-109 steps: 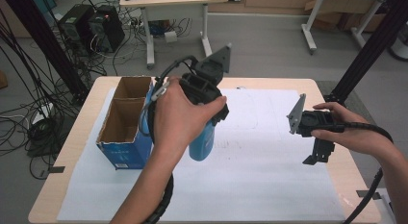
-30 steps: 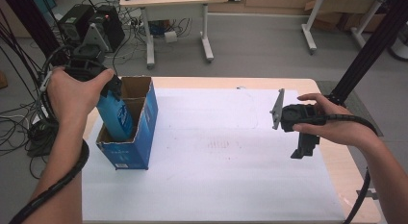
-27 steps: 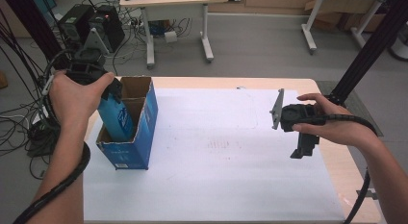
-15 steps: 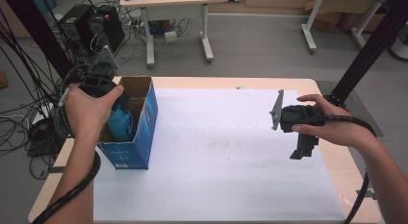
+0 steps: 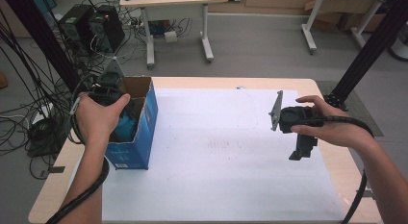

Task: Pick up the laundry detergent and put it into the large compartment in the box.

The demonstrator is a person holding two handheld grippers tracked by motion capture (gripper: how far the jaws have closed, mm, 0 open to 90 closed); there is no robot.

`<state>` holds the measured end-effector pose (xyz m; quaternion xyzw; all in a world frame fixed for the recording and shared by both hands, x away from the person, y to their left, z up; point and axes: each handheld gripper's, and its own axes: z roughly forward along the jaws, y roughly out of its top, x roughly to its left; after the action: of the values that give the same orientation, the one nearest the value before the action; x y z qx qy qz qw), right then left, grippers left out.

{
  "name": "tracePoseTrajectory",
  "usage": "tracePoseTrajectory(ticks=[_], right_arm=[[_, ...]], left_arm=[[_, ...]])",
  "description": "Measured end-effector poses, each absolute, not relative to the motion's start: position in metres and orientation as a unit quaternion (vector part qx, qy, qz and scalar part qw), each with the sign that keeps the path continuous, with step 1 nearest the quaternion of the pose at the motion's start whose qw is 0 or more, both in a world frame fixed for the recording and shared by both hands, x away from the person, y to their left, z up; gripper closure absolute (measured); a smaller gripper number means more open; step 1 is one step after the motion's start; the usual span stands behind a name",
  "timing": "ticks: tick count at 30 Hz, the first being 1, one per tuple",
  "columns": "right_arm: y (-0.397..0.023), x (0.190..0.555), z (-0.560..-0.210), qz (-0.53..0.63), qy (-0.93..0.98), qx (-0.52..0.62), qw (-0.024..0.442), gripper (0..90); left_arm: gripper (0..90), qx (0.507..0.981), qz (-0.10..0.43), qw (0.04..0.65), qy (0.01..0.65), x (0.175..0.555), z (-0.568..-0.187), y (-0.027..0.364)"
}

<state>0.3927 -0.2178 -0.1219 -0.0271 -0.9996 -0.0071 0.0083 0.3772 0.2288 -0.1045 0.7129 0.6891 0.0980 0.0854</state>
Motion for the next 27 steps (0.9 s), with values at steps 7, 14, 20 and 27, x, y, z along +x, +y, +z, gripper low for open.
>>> tracePoseTrajectory(ticks=[7,14,20,27], right_arm=[[-0.221,0.394,-0.124,-0.008,-0.999,-0.030,0.009,3.6],[-0.221,0.396,-0.125,-0.008,-0.999,-0.034,0.012,3.6],[-0.220,0.398,-0.128,-0.006,-0.999,-0.037,0.017,3.6],[-0.219,0.399,-0.129,-0.009,-0.999,-0.035,0.017,3.7]], left_arm=[[37.6,0.714,0.099,0.088,0.687,0.378,-0.113,0.228],[37.5,0.715,0.096,0.087,0.687,0.381,-0.122,0.229],[37.5,0.715,0.097,0.086,0.687,0.381,-0.128,0.231],[37.5,0.717,0.099,0.088,0.685,0.379,-0.129,0.230]])
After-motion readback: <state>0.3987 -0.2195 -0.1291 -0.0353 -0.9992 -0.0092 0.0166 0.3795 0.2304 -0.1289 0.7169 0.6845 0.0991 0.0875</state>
